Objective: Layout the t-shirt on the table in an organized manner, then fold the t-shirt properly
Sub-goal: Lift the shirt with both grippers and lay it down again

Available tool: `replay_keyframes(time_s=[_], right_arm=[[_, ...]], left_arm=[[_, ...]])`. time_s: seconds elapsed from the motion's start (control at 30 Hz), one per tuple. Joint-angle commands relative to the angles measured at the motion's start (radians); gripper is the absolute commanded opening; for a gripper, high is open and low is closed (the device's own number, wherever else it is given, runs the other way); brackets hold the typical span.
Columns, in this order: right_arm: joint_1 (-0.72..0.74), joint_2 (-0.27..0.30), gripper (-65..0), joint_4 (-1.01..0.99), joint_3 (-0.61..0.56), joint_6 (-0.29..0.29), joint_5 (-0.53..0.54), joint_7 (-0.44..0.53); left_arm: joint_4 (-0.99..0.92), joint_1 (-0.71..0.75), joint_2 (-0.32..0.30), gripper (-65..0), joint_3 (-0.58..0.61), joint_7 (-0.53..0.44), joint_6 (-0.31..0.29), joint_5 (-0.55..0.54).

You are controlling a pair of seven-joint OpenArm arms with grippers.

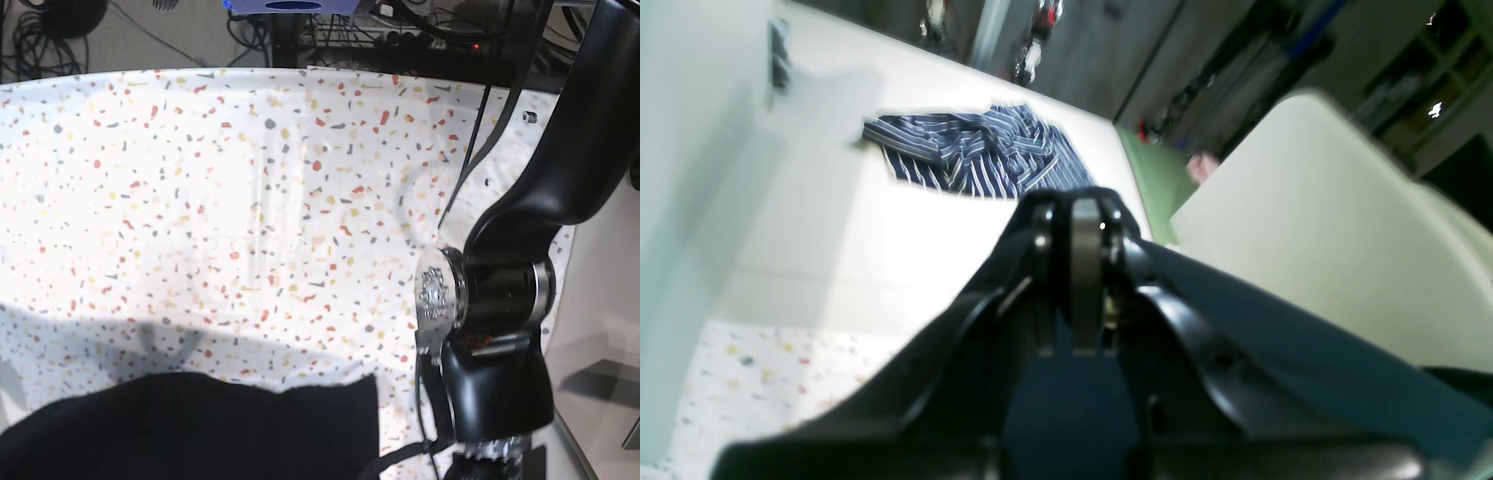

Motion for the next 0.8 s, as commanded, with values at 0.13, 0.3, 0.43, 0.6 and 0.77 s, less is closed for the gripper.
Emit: replay_keyframes(time_s=[0.13,0.3,0.43,0.6,0.77], right_arm=[[-0.236,-0.007,-65.0,0.359,0.004,0.092,-0.002,-0.178],[-0.592,-0.146,-65.0,0.537,0.113,0.1,-0.002,-0.201],[-0.784,-0.267,-65.0,0.416,0.171,0.1,-0.002,-0.053],[-0.864,-0.327,-65.0,0.171,0.283,0.094,-0.003,0.108],[-0.905,-0.323,-65.0,0.057,0.364,0.095,-0.003,0.123]], left_arm=[[0.362,0.211,0.003,-65.0,0.002,0.155,-0.002,0.001],[0.488,0.566,-0.066,-65.0,0.036,0.135,-0.002,0.001],[0.456,0.836,-0.13,-65.0,0.099,-0.006,-0.002,0.002],[0.276,1.027,-0.161,-65.0,0.142,-0.158,-0.002,0.002],[0.24,1.149,-0.175,-65.0,0.133,-0.224,-0.002,0.002]])
